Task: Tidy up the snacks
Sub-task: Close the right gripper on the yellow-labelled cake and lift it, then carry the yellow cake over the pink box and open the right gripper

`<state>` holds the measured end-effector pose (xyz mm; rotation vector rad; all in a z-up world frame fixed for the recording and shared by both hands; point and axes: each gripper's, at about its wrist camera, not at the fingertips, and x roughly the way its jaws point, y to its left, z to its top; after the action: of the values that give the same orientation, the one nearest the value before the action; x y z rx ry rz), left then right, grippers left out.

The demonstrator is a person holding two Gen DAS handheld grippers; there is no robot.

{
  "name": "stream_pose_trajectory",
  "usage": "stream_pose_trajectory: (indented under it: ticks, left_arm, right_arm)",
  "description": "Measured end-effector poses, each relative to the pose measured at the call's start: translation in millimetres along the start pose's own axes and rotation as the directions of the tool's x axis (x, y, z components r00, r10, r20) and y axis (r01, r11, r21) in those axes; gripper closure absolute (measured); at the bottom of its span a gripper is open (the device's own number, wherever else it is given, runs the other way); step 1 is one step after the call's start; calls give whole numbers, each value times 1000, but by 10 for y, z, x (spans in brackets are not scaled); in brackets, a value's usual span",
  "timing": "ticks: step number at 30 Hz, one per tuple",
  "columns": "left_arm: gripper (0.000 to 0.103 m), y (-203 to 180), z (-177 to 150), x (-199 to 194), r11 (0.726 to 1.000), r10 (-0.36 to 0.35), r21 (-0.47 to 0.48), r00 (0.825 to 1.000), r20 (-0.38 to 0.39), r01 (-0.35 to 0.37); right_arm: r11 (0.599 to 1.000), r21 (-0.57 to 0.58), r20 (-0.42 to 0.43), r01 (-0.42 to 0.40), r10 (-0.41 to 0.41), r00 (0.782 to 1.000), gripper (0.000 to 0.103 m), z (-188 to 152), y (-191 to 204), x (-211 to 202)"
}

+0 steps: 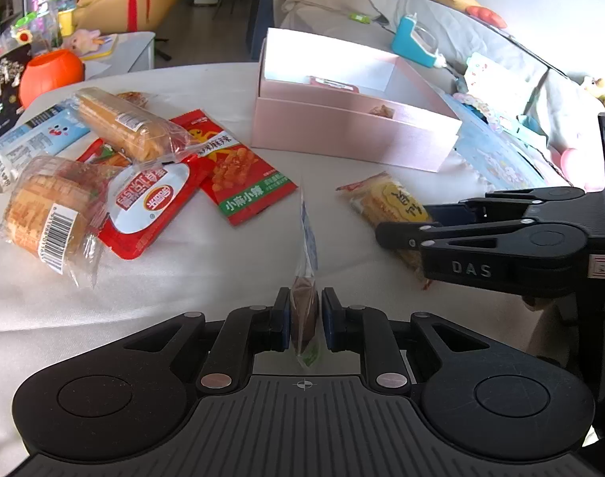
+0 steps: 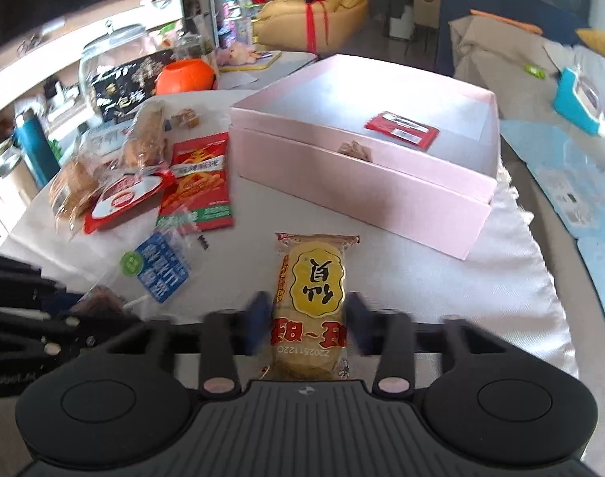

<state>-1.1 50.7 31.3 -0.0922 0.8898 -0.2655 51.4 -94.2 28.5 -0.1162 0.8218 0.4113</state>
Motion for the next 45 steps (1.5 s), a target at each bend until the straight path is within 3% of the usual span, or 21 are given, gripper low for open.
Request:
stream_pose_trajectory:
  ticks: [3,15,22,28,31,39,45]
  left_arm:
    - [83,1,1,0,1000,1,-1,1000,0,-1]
    - [82,-74,153,157,998,36,58,999,-15,-35]
    - [79,-122,77,71,989,53,140,997,-50,-45]
    - [78,-86,26,-7,988,48,149,996,-72,-37]
    - [84,-93,37,-36,987,52,153,997,-56,-43]
    - [87,-127,113,-186,988,34,153,999,-10,-32]
    - [88,-147,484,-468,991,-66,123,993,102,53]
  right_arm:
    - [999,-6,3,-36,36,999,68,6,25,-49]
    - [999,-37,27,-15,16,1000,68,-14,47,-156]
    - [1000,-23,2,5,-5,1000,67,-102,-46,-97]
    - [1000,-11,9,-6,6,1000,67,-125,-83,-96]
    - [1000,-9,7,-5,5,1000,67,-120,-86,-102]
    - [1000,-13,45,-2,3,999,68,-54,-114,-290]
    - [999,26,117,-29,26,993,68,121,-232,-559]
